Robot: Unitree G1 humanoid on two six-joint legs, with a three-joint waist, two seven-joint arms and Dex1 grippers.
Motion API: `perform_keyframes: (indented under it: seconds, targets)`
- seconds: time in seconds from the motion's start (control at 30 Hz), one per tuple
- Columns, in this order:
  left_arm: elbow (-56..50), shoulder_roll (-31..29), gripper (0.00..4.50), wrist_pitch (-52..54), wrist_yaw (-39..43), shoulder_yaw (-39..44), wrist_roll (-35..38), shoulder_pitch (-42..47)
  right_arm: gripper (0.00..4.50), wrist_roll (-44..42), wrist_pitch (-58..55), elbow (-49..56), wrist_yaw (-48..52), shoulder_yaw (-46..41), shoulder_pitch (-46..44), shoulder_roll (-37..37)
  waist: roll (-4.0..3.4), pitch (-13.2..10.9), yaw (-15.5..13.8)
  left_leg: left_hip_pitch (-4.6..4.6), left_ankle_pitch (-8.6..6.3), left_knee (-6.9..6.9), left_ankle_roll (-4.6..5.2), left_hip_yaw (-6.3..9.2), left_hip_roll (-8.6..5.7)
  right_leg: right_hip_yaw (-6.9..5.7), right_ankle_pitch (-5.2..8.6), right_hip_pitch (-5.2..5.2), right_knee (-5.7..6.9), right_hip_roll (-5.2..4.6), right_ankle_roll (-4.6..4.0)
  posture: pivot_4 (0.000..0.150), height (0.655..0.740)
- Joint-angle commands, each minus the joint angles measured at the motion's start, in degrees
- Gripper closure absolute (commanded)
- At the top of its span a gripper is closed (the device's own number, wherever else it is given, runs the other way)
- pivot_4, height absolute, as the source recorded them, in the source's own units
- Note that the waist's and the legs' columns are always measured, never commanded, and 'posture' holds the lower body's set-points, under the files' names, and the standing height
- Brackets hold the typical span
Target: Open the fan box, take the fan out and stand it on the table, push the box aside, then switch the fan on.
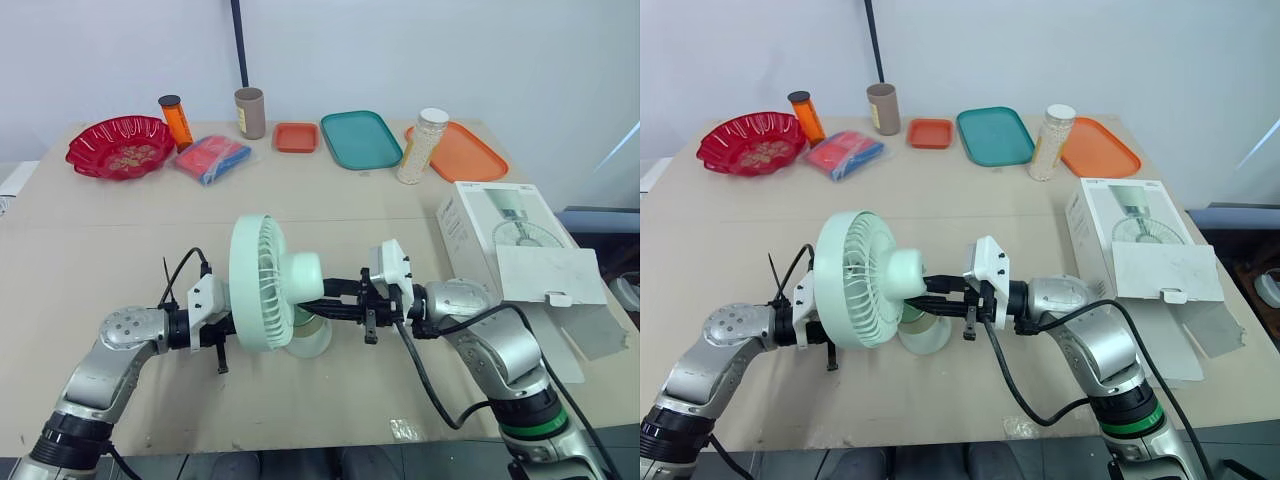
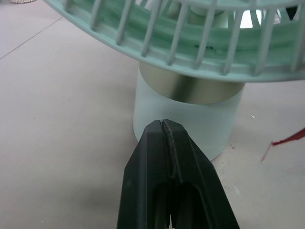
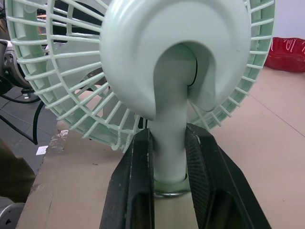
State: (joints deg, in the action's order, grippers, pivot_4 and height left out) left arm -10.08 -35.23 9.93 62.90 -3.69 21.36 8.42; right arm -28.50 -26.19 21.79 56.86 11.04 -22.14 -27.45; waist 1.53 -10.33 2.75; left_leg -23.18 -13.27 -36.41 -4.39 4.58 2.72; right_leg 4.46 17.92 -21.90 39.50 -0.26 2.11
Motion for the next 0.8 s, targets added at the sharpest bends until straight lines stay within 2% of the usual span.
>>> perform_keyframes:
  seconds: [0.03,0.37,0.8]
  targets:
    - [-1.1,0.0,4.44,-0.5,0.0,-0.1,0.3,0.2,4.11,-1.5,-0.2,2.5,-0.5,-0.6,-0.3,0.2,0.0,0.0,0.0,0.0,0.0,0.0,0.0,0.0,0.0,0.0,0.0,0.0,0.0,0.0,0.0,0.15,0.74]
    - [-2.1,1.1,4.44,-0.1,-0.5,-1.1,0.4,0.2,4.11,-2.2,-1.0,3.5,-1.1,-0.6,0.0,-0.1,0.0,0.0,0.0,0.0,0.0,0.0,0.0,0.0,0.0,0.0,0.0,0.0,0.0,-0.01,0.0,0.15,0.74]
    - [-0.3,-0.6,4.44,-1.4,0.1,0.6,0.2,-0.6,4.11,-2.4,-1.6,3.8,-1.1,-0.9,0.2,-0.6,0.0,0.0,0.0,0.0,0.0,0.0,0.0,0.0,0.0,0.0,0.0,0.0,0.0,0.0,0.0,0.15,0.74]
